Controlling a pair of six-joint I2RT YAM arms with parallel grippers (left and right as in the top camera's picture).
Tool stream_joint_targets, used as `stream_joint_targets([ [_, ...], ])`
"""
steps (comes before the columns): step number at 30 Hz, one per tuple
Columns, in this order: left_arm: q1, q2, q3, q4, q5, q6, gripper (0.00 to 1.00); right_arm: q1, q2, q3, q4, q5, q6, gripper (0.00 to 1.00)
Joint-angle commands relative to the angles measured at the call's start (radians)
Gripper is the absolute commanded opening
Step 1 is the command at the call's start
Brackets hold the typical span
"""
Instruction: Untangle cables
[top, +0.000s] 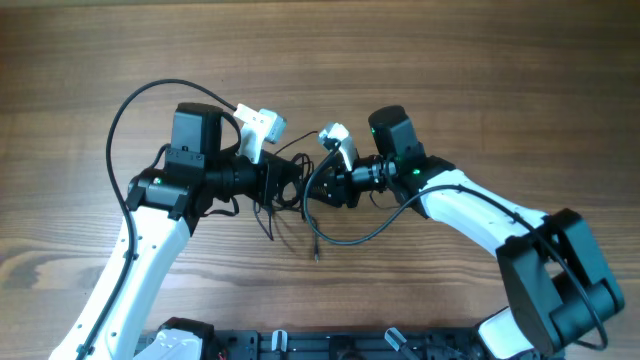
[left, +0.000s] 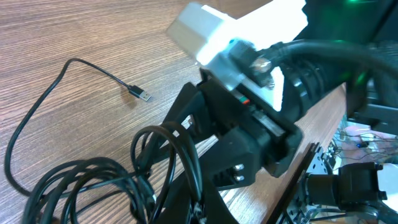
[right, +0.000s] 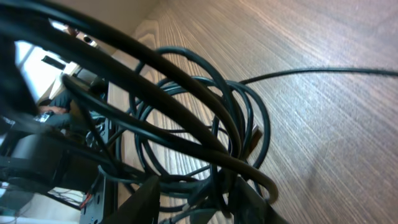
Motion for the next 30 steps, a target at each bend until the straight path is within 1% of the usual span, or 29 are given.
stream_joint_targets([
  [1, 0.004, -0.013, 0.001, 0.007, 0.060, -0.010, 0.04, 0.004, 0.048, 0.003, 0.007, -0.035, -0.003, 0.38],
  [4, 0.004, -0.013, 0.001, 0.008, 0.064, -0.010, 0.04, 0.004, 0.058, 0.003, 0.044, -0.070, 0.047, 0.38],
  [5, 0.004, -0.013, 0.001, 0.008, 0.064, -0.010, 0.04, 0.005, 0.058, 0.003, 0.051, -0.093, 0.047, 0.35],
  [6, 0.004, -0.013, 0.001, 0.008, 0.063, -0.010, 0.04, 0.006, 0.058, 0.003, 0.052, -0.117, 0.048, 0.27],
  [7, 0.004, -0.013, 0.001, 0.008, 0.062, -0.010, 0.04, 0.007, 0.058, 0.003, 0.044, -0.135, 0.050, 0.09],
  [8, 0.004, -0.013, 0.001, 0.008, 0.059, -0.010, 0.04, 0.007, 0.058, 0.003, 0.026, -0.148, 0.050, 0.05],
  [10, 0.004, -0.013, 0.001, 0.007, 0.047, -0.010, 0.04, 0.000, 0.058, 0.003, -0.003, -0.151, 0.078, 0.05],
  [11, 0.004, -0.013, 0.001, 0.003, 0.016, -0.015, 0.04, -0.014, 0.057, 0.003, -0.002, -0.178, 0.100, 0.04],
  [14, 0.004, -0.013, 0.001, 0.001, -0.153, -0.143, 0.04, -0.098, 0.027, 0.003, -0.002, -0.298, 0.165, 0.05],
  [16, 0.004, -0.013, 0.001, -0.013, -0.298, -0.244, 0.04, -0.195, -0.010, 0.003, -0.002, -0.385, 0.195, 0.05],
  [19, 0.004, -0.013, 0.001, -0.058, -0.472, -0.373, 0.04, -0.328, -0.055, 0.003, -0.001, -0.425, 0.216, 0.05],
  [20, 0.004, -0.013, 0.001, -0.072, -0.509, -0.400, 0.04, -0.369, -0.066, 0.003, 0.002, -0.425, 0.236, 0.04],
  [22, 0.004, -0.013, 0.001, -0.096, -0.556, -0.428, 0.04, -0.473, -0.083, 0.003, 0.034, -0.438, 0.299, 0.05],
  [24, 0.004, -0.013, 0.001, -0.103, -0.571, -0.431, 0.04, -0.568, -0.085, 0.003, 0.072, -0.451, 0.373, 0.05],
  [25, 0.004, -0.013, 0.001, -0.104, -0.585, -0.451, 0.04, -0.615, -0.084, 0.003, 0.081, -0.452, 0.409, 0.04],
  [27, 0.004, -0.013, 0.001, -0.103, -0.610, -0.481, 0.04, -0.684, -0.084, 0.003, 0.081, -0.464, 0.423, 0.05],
  [30, 0.004, -0.013, 0.001, -0.101, -0.649, -0.544, 0.04, -0.731, -0.084, 0.003, 0.060, -0.465, 0.412, 0.04],
])
